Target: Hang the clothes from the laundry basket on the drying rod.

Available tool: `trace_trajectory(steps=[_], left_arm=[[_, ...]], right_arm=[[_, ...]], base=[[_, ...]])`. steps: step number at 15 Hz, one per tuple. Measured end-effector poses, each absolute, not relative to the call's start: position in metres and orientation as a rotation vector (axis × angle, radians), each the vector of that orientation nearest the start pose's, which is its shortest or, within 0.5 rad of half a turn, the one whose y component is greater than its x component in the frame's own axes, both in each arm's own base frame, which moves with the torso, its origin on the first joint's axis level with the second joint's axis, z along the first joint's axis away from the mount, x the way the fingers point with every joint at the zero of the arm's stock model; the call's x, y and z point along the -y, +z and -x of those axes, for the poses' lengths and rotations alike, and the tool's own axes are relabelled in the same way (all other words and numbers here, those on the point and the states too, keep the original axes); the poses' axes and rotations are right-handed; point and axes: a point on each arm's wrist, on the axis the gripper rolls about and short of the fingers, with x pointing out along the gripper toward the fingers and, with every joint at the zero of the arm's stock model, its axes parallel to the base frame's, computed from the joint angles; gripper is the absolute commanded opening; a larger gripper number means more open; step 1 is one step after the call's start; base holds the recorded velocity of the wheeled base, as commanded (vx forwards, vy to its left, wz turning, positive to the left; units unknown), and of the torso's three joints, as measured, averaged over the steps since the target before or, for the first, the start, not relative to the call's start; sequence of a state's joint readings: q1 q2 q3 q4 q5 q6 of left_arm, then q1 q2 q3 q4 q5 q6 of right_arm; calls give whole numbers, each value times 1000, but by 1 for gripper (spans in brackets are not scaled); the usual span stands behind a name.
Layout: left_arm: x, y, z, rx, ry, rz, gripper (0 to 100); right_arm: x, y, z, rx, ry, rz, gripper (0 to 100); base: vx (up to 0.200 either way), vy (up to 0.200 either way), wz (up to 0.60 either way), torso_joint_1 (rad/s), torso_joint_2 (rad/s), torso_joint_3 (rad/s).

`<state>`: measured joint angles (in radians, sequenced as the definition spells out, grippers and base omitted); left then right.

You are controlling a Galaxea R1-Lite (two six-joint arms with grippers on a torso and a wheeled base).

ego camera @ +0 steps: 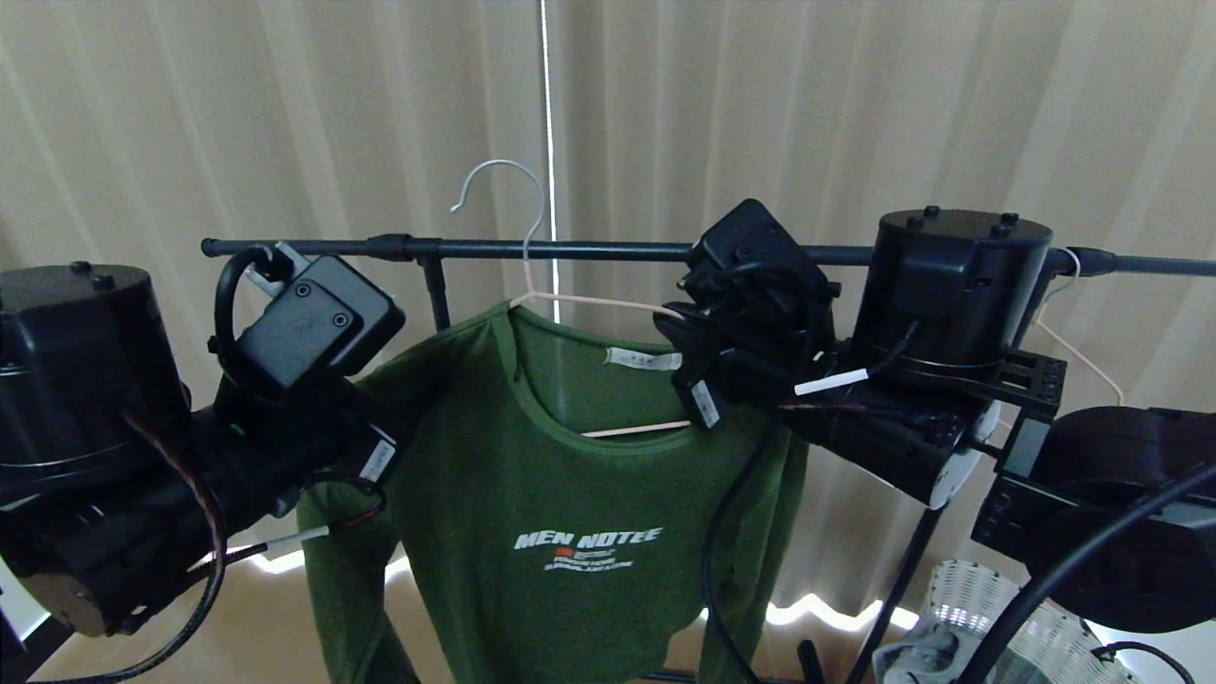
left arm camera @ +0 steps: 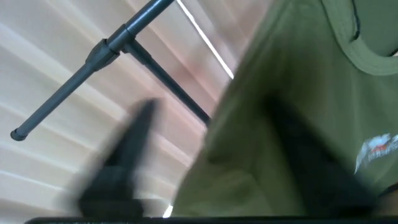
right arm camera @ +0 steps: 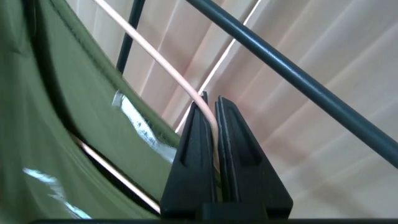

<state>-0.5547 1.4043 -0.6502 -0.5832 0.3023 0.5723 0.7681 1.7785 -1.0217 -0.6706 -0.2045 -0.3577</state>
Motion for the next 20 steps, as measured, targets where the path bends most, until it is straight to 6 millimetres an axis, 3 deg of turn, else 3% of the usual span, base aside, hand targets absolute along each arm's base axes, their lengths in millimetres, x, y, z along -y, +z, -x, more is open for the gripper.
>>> trace_trajectory(steps=[4,11,20], left_arm=[[114,218,-195,-49,-339,-626,100],[110,226,-183,4,-405,-605,100],[92,195,-165,-96,-407,-589,100]], right_arm=[[-220,219,-244,16,552,409,0],[-178,229,-240,30,457,450,0],[-140,256,-207,116,409,407,0]], base=[[0,0,0,0,0,0],[0,0,0,0,0,0],[0,0,0,0,0,0]])
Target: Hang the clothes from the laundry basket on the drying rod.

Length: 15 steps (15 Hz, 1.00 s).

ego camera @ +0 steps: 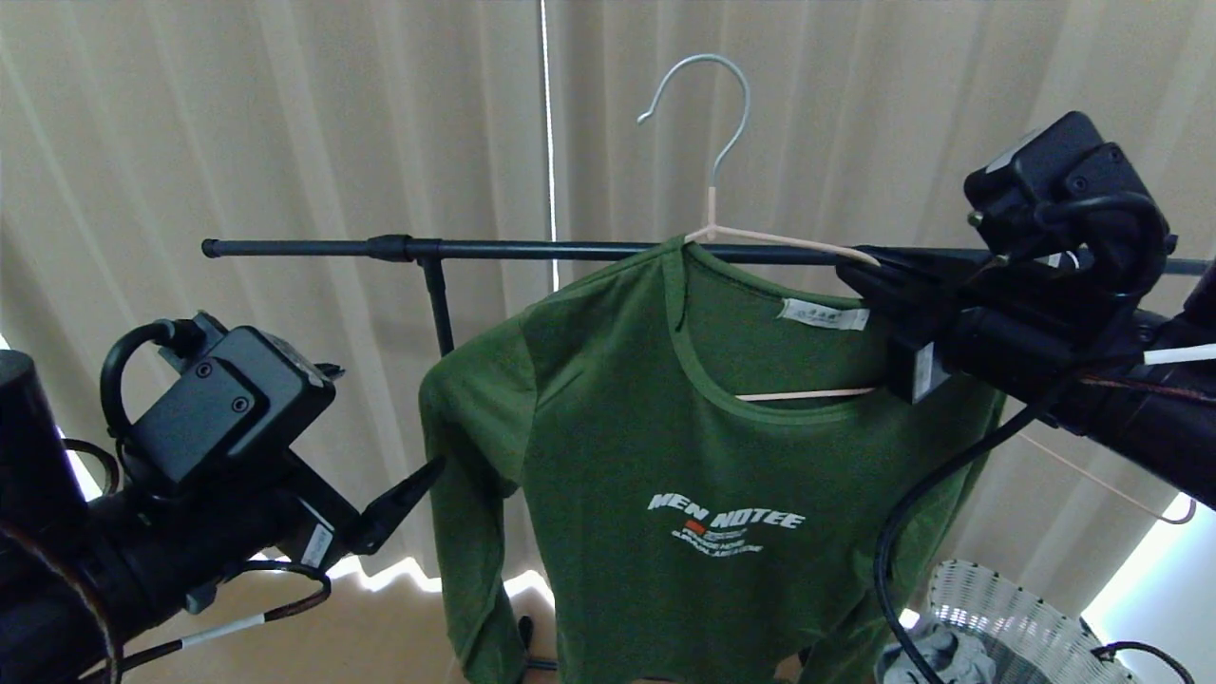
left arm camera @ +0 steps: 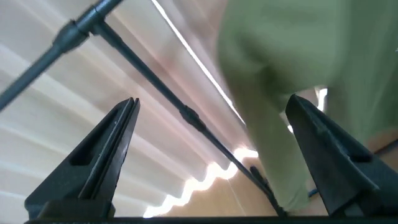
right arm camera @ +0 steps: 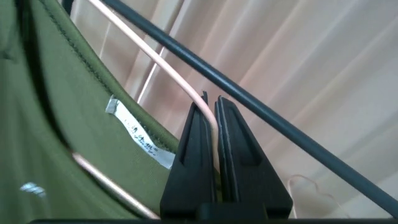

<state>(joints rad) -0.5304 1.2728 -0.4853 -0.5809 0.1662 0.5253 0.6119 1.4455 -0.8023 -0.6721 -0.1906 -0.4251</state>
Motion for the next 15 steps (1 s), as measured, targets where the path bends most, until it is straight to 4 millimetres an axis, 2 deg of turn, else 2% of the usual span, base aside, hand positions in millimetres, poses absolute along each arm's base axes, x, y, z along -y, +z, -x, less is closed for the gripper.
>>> trace_trajectory(steps=[6,7,11,15], left_arm=[[94,187,-170,-149,-404,-533,100],[95,186,-172,-156,-404,-535,0],[96,180,-176,-185,-400,-534,0],[82,174,-181,-225,-332,-536,0]], right_arm=[[-135,261,-199,139,413,394,0],[-135,261,-198,140,413,394,0],[-134,263,-196,145,411,391,0],[-130,263,-193,144,401,391,0]], base=[[0,0,0,0,0,0],[0,0,0,0,0,0],[0,0,0,0,0,0],[0,0,0,0,0,0]])
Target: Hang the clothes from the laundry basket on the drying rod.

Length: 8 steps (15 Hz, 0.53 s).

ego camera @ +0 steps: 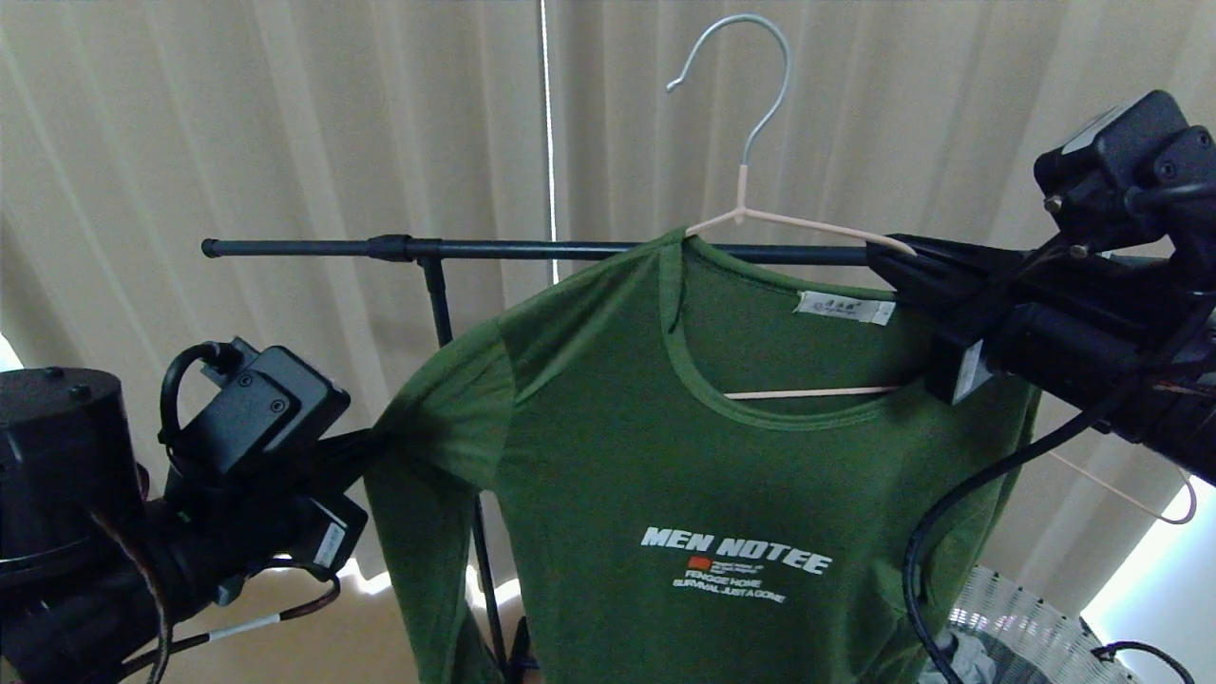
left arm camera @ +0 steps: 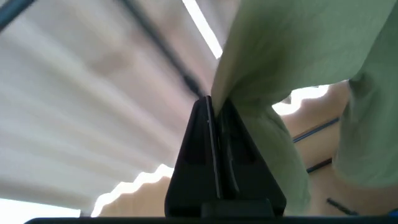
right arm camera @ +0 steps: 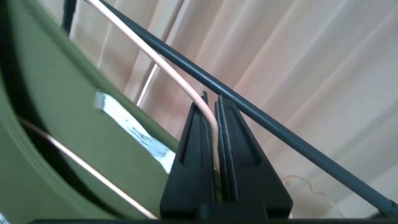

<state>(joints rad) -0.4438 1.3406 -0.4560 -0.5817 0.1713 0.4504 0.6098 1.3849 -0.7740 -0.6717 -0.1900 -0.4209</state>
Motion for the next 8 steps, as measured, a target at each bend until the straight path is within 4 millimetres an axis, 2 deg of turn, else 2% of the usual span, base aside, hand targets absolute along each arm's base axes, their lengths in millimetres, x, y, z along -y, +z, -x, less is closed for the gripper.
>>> trace_trajectory(steps=[3,7,8], left_arm=[[65,169,-178,-259,-263,-533,0],[61,170,-176,-252,-247,-526,0],[61,171,-176,-249,-248,-524,100]], right_arm=[[-122,261,-191,134,378,394,0],[-118,262,-189,137,369,393,0],[-118,262,-189,138,368,393,0]], base=[[0,0,0,0,0,0],[0,0,0,0,0,0],[0,0,0,0,0,0]])
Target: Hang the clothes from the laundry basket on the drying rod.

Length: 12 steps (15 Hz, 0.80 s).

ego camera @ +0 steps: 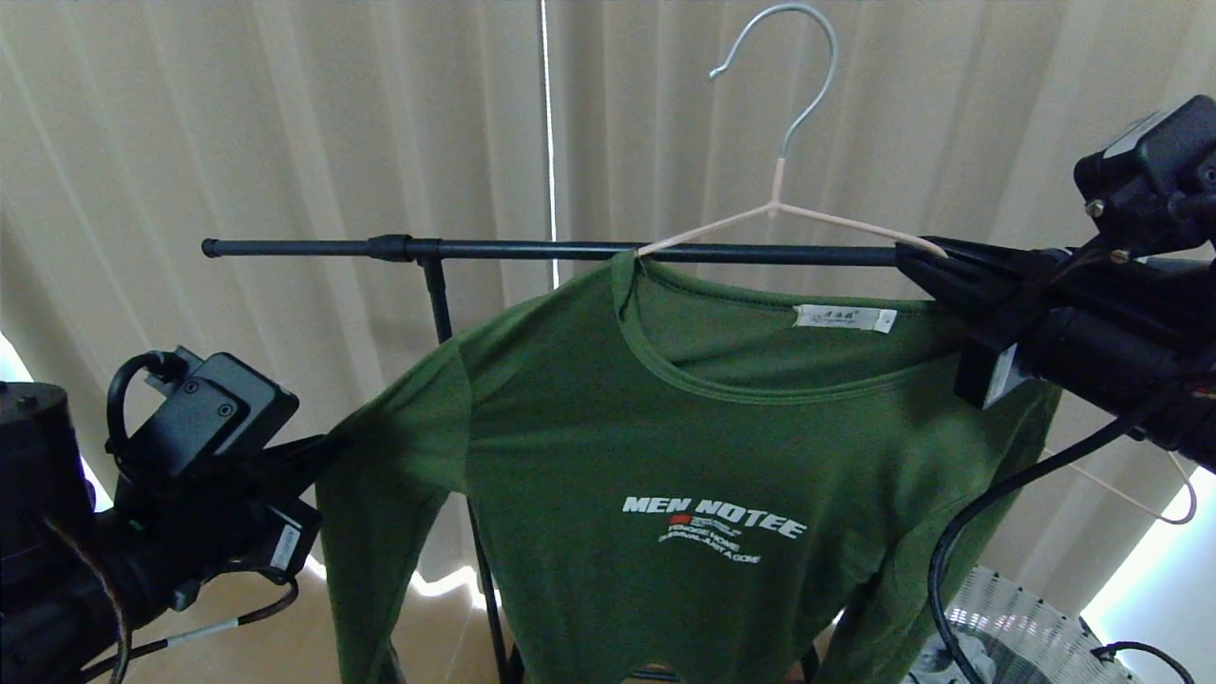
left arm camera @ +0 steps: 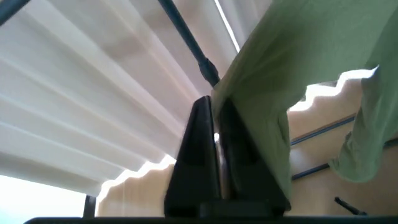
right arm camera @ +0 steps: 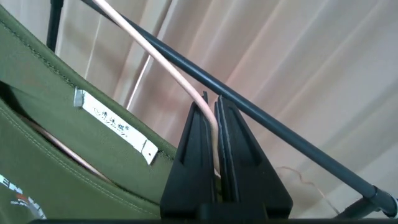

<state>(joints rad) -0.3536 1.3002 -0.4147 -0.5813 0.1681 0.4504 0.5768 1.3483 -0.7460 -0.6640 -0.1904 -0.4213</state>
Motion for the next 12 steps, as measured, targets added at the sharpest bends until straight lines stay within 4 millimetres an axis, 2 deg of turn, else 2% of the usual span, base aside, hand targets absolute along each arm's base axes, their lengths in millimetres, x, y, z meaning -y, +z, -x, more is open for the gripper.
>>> trace_trajectory(steps=[4,8,10,12], left_arm=[[60,176,-172,-223,-243,-508,100],[56,186,-161,-174,-230,-444,100],[51,192,-147,-135,-213,-338,100],[45,188,-131,-123,-211,-267,100]], right_arm=[[-115,262,-189,131,350,400,0],[-104,257,-192,85,305,419,0],[-93,248,-191,40,272,433,0],[-78,239,-189,-31,220,452,0]], base=[[0,0,0,0,0,0],[0,0,0,0,0,0],[0,0,0,0,0,0],[0,0,0,0,0,0]])
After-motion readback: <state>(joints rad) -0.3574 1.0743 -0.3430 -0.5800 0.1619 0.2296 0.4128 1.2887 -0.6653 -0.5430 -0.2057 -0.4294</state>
